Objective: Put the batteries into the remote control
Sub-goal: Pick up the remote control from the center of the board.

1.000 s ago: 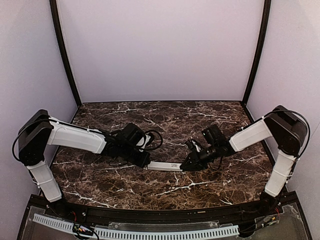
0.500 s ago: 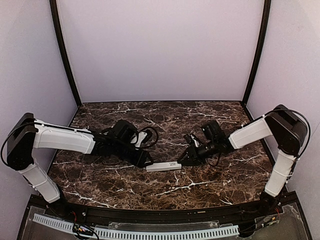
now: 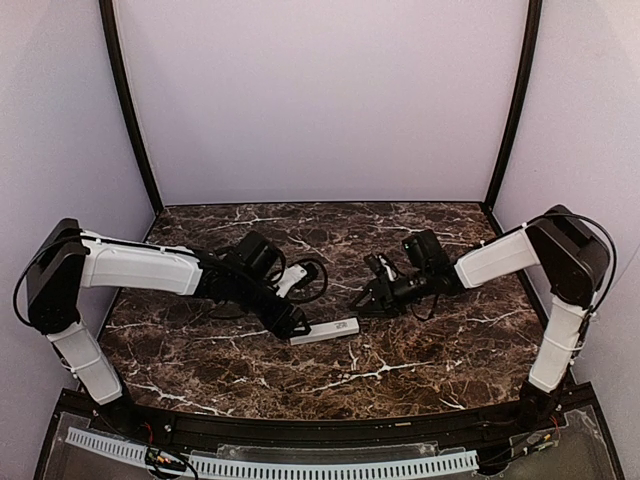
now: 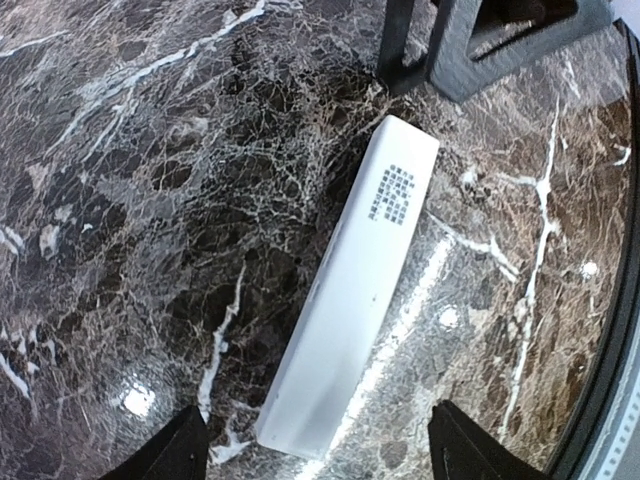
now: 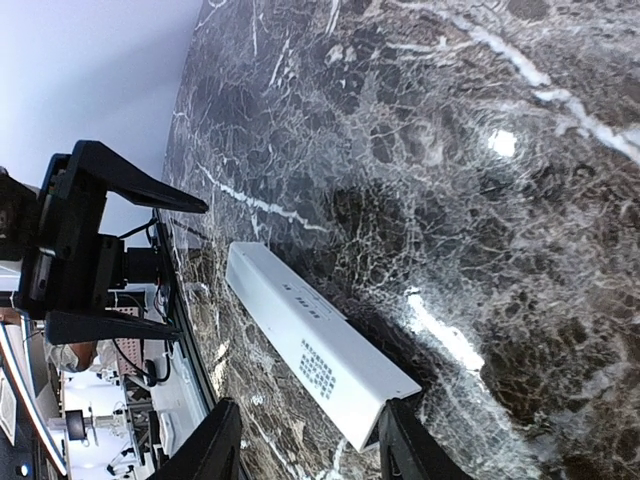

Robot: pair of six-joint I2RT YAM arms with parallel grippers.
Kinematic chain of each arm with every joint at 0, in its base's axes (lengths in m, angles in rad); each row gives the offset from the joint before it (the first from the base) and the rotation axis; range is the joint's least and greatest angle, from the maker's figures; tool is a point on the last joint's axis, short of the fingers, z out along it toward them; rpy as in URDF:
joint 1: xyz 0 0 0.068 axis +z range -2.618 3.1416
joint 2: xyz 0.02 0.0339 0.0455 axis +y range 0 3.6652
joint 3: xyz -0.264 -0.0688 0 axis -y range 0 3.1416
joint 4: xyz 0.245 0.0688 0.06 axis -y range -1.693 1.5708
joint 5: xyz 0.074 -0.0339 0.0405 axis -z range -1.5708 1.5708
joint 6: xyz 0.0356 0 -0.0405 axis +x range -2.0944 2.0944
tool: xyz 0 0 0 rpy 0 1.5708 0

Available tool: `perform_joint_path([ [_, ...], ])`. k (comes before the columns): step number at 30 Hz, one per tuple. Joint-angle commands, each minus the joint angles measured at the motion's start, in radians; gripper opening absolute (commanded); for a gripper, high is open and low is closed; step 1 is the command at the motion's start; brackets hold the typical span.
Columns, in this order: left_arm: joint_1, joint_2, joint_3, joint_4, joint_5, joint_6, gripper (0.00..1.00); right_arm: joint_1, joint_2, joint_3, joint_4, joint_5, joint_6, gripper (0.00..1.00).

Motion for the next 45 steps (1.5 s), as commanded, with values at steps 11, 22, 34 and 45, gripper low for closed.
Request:
perform_joint_path([
  [11,-0.072,0.191,0.202,-0.242,-0.109,0.21,0.7,-0.127,-0.202,-0.082,0.036,-0.026,-0.064,0.65],
  [22,-0.074,0.245,0.232,-0.244,-0.122,0.22,0.5,-0.161,-0.275,-0.129,0.049,-0.049,-0.099,0.65],
  [34,-0.074,0.232,0.265,-0.228,-0.035,0.172,0.25,-0.188,-0.386,-0.191,0.138,-0.107,-0.102,0.64],
  [45,-0.057,0.05,0.208,-0.012,0.132,0.061,0.19,-0.194,-0.481,-0.271,0.332,-0.161,-0.039,0.64],
])
